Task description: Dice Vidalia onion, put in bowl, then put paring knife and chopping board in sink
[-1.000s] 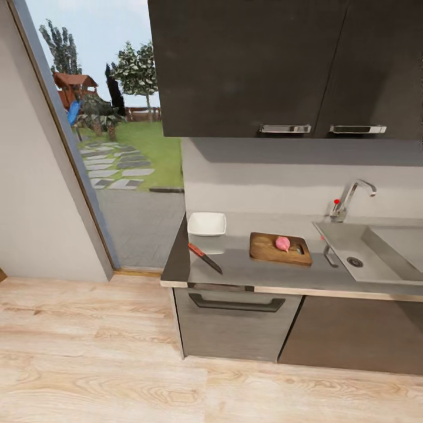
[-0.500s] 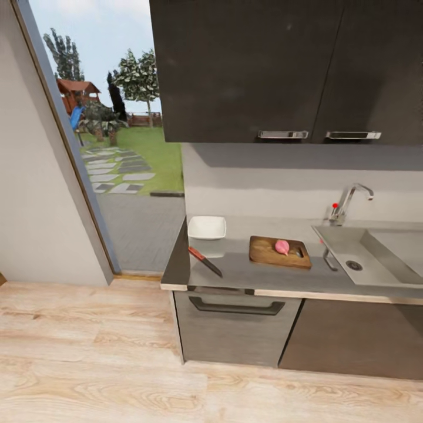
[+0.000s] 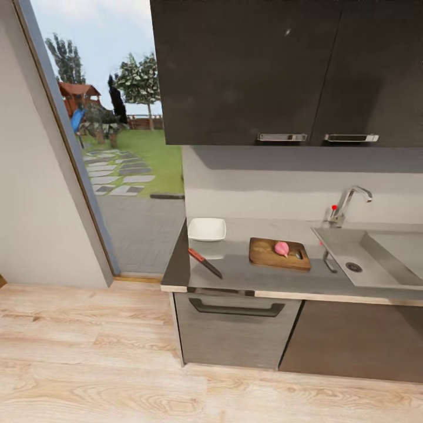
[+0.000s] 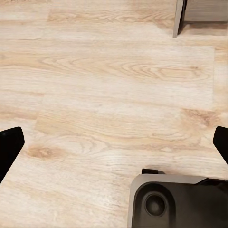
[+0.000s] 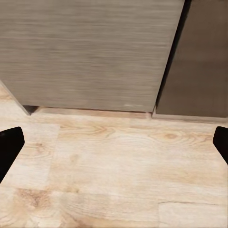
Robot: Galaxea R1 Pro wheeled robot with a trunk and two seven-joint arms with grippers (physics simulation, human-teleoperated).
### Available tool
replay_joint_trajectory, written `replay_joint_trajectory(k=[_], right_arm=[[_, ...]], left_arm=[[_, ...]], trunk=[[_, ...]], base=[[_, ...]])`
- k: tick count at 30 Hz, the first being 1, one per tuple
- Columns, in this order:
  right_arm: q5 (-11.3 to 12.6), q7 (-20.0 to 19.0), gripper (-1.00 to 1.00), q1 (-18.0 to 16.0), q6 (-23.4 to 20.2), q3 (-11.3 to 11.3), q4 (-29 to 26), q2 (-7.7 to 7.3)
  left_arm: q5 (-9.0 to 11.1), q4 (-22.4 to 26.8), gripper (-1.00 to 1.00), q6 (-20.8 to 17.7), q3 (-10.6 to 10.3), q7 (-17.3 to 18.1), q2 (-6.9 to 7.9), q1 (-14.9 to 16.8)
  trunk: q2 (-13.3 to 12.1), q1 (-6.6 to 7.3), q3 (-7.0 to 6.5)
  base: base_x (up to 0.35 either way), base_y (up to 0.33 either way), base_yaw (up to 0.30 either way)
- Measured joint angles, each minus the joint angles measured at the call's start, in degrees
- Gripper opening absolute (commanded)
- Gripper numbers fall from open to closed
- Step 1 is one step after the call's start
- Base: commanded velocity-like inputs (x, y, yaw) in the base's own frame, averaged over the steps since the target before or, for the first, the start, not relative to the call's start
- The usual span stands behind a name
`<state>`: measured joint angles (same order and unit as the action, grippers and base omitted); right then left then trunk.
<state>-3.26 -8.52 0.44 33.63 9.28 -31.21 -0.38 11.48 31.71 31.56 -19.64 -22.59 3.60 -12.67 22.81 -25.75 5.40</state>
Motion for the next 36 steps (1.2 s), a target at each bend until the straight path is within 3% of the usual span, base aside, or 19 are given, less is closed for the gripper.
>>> replay_joint_trajectory(k=[18,22,26,32,36], right_arm=[[-0.06,0.05,1.0,0.0,0.43,0.08,-1.43,-0.02],[-0.13,1.06,1.0,-0.01,-0.03,0.09,-9.08,0.35],[-0.3,4.67,1.0,0.0,-2.66,-0.13,-19.52,0.99],[-0.68,7.49,1.0,0.0,-20.17,-1.63,-40.57,2.69],[-0.75,8.0,1.0,0.01,-27.99,-3.59,-50.42,2.83]], left_arm=[[0.0,-0.08,1.0,-0.04,0.0,0.0,0.0,0.0],[0.0,-0.11,1.0,-0.04,-0.01,0.01,0.0,0.0],[-0.04,-0.47,1.0,-0.04,-0.01,0.05,0.0,0.0],[-0.08,-0.84,1.0,-0.04,0.0,0.07,-0.06,0.0],[-0.08,-0.87,1.0,-0.04,0.0,0.08,-0.08,0.0]], trunk=[[0.0,0.0,-0.01],[0.0,0.0,-0.01],[0.0,0.0,-0.01],[0.0,0.0,-0.01],[0.0,0.0,-0.01]], base=[[0.0,0.0,0.0],[0.0,0.0,0.0],[0.0,0.0,0.0],[0.0,0.0,0.0],[0.0,0.0,0.0]])
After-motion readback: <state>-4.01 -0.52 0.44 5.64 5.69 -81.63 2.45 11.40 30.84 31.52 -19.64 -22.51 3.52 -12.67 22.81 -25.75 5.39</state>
